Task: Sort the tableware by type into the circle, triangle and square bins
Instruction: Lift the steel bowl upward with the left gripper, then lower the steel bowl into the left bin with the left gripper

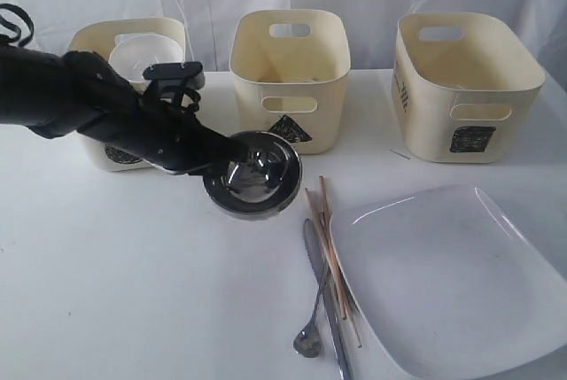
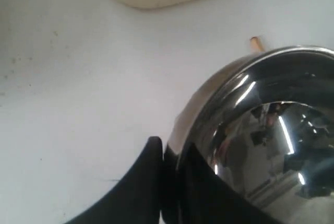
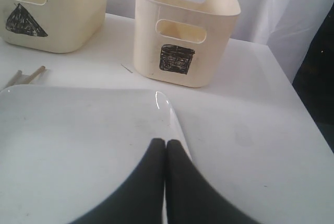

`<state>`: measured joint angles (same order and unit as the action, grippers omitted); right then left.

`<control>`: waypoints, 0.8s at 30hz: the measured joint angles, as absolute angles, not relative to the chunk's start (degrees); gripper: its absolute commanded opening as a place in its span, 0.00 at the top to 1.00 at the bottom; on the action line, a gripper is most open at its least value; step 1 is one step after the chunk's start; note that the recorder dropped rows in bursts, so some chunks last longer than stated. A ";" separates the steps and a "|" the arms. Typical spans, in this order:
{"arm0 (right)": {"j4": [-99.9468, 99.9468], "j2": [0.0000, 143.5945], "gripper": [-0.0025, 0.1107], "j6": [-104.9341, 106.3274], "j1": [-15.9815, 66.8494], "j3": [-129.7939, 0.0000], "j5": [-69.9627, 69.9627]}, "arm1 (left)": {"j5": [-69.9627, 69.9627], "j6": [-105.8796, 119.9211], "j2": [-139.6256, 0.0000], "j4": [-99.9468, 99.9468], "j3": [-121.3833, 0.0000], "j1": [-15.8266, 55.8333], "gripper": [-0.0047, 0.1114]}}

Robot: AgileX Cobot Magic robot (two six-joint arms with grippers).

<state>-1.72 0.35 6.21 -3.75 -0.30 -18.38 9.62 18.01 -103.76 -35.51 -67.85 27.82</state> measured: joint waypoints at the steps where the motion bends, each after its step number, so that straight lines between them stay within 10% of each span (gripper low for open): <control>1: -1.72 0.35 0.98 6.21 -3.75 -0.30 -18.38 | 10.15 18.01 -102.62 -35.05 -67.85 27.82 0.96; 24: -1.72 0.35 0.98 6.21 -3.75 -0.30 -18.38 | 11.61 18.01 -86.81 -24.72 -72.59 12.28 0.96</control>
<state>-1.72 0.35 6.21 -3.75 -0.30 -18.38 11.61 18.01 -86.81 -24.72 -72.59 12.28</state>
